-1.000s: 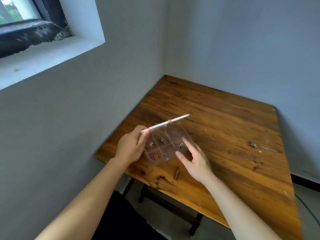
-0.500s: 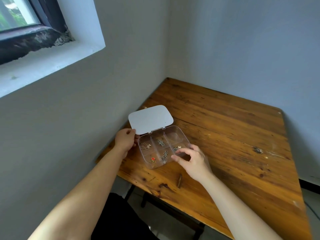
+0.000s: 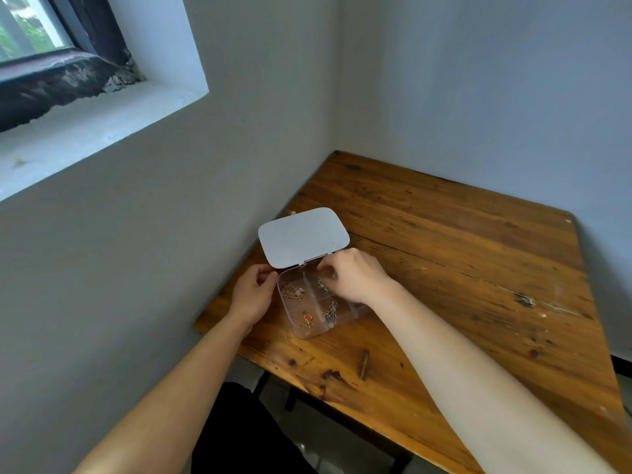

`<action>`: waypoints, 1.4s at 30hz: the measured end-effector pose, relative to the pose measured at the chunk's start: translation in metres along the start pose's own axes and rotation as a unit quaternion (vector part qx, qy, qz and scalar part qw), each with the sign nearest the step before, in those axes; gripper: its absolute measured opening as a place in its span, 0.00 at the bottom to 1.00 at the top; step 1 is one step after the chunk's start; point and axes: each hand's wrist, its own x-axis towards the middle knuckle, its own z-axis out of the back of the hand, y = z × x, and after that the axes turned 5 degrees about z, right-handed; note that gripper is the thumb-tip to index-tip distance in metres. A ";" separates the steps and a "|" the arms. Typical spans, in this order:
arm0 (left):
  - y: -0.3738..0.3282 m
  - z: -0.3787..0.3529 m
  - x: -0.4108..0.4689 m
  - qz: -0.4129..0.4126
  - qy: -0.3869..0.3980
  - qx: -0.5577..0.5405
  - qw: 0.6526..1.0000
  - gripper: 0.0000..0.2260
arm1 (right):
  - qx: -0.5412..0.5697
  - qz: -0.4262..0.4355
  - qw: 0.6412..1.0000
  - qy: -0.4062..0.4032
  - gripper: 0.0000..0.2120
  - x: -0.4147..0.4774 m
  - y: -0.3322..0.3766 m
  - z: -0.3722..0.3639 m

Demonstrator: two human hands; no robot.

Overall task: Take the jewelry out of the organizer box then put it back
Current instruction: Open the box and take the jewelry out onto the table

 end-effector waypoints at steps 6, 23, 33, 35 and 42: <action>-0.004 0.006 -0.003 -0.036 -0.018 0.017 0.999 0.11 | -0.083 -0.060 0.991 0.087 0.08 0.031 0.017 -0.019; -0.072 -0.011 -0.013 -0.265 0.076 0.656 0.702 0.08 | 0.404 -0.210 0.886 -0.085 0.02 -0.005 -0.008 -0.003; -0.064 -0.031 -0.018 -0.269 0.062 0.696 0.663 0.09 | 0.611 -0.211 0.738 -0.195 0.06 -0.053 -0.028 0.024; -0.063 -0.028 -0.015 -0.238 0.078 0.657 0.711 0.09 | 0.646 -0.213 0.704 -0.204 0.06 -0.059 -0.031 0.030; -0.095 -0.035 -0.042 -0.265 0.041 0.323 0.908 0.04 | 0.695 -0.184 0.647 -0.253 0.05 -0.107 -0.058 0.059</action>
